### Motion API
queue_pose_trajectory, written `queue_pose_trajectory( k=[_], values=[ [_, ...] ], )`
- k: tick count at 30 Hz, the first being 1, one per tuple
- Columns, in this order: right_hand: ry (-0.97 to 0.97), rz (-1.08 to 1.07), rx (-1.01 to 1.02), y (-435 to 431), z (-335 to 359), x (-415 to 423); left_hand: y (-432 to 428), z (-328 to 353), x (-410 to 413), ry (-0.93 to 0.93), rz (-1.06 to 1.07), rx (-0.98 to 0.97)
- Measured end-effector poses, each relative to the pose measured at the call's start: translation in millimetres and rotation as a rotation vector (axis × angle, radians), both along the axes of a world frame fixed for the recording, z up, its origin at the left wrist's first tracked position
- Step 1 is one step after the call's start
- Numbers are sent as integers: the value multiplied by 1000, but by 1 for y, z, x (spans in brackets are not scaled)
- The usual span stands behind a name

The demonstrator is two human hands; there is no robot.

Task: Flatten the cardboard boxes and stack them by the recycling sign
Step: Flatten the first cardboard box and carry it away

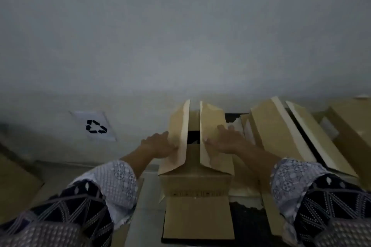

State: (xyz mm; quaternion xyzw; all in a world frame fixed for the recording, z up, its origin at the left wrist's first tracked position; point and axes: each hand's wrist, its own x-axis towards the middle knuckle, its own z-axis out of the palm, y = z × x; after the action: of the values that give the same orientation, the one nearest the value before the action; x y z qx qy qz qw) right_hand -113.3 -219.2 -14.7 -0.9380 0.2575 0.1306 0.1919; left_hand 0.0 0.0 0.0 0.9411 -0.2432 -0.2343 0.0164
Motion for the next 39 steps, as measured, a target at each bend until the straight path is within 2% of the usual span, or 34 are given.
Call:
queue_pose_trajectory(
  k=[2,6,13,15,20,24,28,35,37,39],
  values=[
    [5,-20,35,12,-11,3,-1,-14,-3,83,15,-59],
    [-36,-197,121,35,-33,1,-8,-41,-22,107,96,-127],
    [-67,-277,65,51,-53,-2,-22,-56,-39,-27,141,-102],
    [-71,-305,107,50,-49,-1,-28,-53,-40,-50,129,-82],
    [-209,-313,306,31,-31,-11,-34,-56,-44,-79,161,-78],
    [-382,-360,725,6,-4,-41,-42,-72,-51,-123,207,-31],
    [-473,-369,832,-21,24,-73,-46,-80,-56,-140,223,-19],
    [-530,-336,486,-65,10,-109,-44,-70,-55,-146,218,-47],
    [-482,-256,212,-70,5,-110,-45,-60,-58,-139,237,-64],
    [-313,-167,-146,-65,1,-107,-44,-52,-59,-99,259,-95]
  ],
)
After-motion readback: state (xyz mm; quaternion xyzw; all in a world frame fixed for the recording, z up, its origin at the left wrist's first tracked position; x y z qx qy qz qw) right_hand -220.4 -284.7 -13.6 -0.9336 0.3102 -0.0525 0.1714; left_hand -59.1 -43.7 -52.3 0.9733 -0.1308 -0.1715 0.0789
